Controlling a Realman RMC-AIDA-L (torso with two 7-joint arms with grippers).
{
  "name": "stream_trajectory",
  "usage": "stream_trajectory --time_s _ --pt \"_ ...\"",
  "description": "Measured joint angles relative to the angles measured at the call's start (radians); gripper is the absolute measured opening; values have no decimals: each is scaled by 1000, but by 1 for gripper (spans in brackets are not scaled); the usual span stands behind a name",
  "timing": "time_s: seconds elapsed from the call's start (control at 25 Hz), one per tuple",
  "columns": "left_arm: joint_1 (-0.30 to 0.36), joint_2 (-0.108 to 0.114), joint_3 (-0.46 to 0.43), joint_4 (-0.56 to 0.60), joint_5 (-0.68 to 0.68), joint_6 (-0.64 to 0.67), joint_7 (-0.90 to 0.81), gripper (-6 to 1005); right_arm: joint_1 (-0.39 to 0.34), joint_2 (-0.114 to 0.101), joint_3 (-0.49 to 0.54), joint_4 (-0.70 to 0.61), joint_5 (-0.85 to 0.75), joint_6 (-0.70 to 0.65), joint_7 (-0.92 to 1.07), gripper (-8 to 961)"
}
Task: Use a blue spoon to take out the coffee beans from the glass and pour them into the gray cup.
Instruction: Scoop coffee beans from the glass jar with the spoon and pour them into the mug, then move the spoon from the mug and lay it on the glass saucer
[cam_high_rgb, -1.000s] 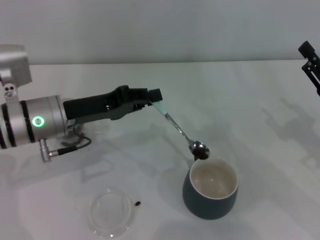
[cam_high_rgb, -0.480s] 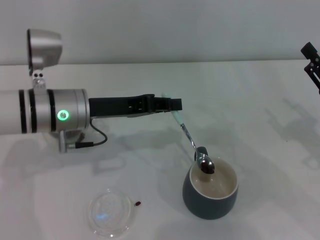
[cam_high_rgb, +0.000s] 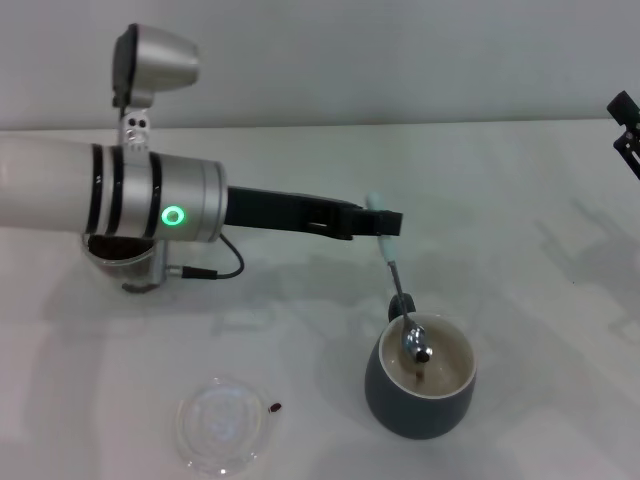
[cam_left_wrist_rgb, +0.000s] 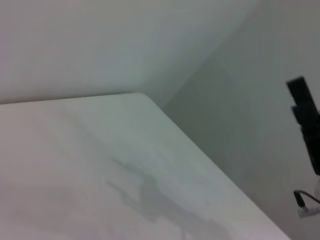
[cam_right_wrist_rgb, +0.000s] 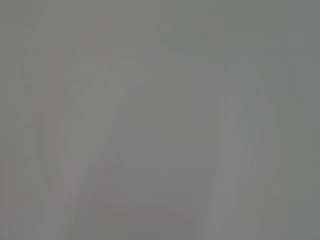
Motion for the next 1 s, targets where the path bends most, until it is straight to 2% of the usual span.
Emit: stream_trajectory --time_s 0.32,0.48,0.64,0.84,0.96,1.0 --pt "-5 -2 18 82 0 2 -1 136 -11 -1 0 8 0 -4 0 624" --pt "14 -1 17 120 -7 26 -24 136 -16 -1 0 6 0 -7 0 624" --pt "114 5 10 203 -39 52 -48 136 -17 -1 0 3 1 -8 0 624" --pt "275 30 9 311 -112 65 -70 136 -16 -1 4 -2 26 -8 0 624" --pt "353 42 -13 341 -135 78 -74 136 -14 -2 20 -10 28 -2 0 624" --pt "353 42 -13 341 -135 78 -74 136 -13 -2 27 -12 28 1 0 624"
